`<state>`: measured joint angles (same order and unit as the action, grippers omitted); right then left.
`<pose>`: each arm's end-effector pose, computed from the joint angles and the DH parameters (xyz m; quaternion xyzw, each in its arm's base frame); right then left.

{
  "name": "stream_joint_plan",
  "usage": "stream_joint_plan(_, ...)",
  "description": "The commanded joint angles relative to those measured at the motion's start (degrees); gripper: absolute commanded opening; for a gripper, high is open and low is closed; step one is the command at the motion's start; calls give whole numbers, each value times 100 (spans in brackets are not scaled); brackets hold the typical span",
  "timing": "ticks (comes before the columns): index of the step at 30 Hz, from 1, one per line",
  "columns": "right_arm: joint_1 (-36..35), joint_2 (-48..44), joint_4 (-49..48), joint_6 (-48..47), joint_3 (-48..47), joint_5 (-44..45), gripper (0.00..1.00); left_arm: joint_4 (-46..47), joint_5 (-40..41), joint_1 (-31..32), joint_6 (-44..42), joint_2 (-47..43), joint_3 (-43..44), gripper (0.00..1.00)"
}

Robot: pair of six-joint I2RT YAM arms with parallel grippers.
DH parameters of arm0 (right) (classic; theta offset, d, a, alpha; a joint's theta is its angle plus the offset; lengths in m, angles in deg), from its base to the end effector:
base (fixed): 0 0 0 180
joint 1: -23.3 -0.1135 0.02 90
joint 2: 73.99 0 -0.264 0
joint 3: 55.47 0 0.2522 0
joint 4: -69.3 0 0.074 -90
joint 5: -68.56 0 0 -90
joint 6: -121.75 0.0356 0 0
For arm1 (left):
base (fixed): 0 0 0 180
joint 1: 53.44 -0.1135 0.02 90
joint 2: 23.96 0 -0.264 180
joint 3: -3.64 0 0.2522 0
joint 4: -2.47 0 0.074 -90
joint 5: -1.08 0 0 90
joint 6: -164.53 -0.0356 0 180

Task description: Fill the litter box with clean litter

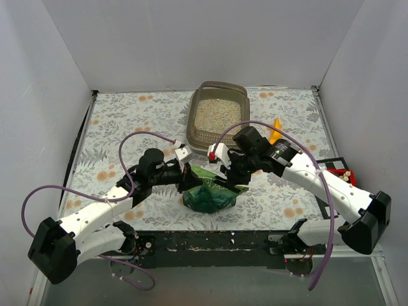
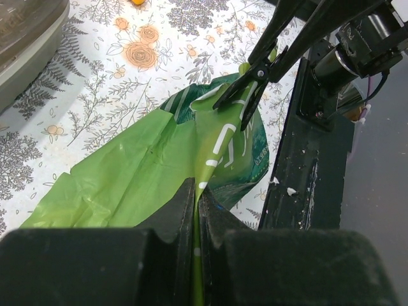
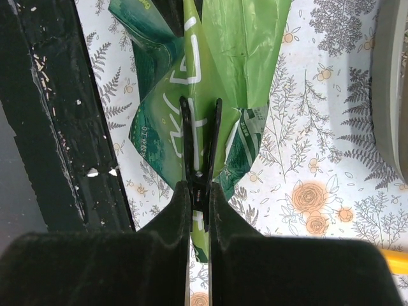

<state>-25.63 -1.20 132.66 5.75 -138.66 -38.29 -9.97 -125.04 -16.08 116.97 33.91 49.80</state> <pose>0.1598 0.1991 0.3249 -0.6075 0.7162 0.1986 0.2803 0.1624 -0.1504 0.2438 0.1330 0.8047 -0.5311 0.2295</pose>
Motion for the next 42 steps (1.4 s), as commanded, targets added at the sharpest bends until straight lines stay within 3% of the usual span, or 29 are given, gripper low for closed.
stream_joint_plan(1,-134,287,357,-134,140,102,1,-334,123,-1,-51,5,47,0)
stream_joint_plan(13,-284,499,208,42,105,111,1,-352,175,8,-69,23,47,0)
stream_joint_plan(20,-284,60,14,481,-246,155,54,-361,166,16,-60,67,64,0)
stream_joint_plan(24,-284,-256,49,657,-545,330,75,-361,228,16,-69,41,47,0)
stream_joint_plan(27,-284,-520,-29,867,-729,654,87,-370,246,16,-60,23,56,2)
stream_joint_plan(31,-275,-705,-162,1753,-975,1550,90,-405,254,16,-51,14,99,8)
stream_joint_plan(33,-284,-635,-101,2359,-1212,2253,91,-422,263,8,28,-3,178,14)
stream_joint_plan(36,-275,-600,-12,2993,-1538,2755,92,-658,412,16,247,23,485,36)
stream_joint_plan(40,-275,-906,-353,3635,-1417,3448,93,-1220,772,16,257,58,1205,50)
stream_joint_plan(42,-275,-1257,-784,3672,-1084,3766,93,-1555,1035,16,239,41,1627,69)
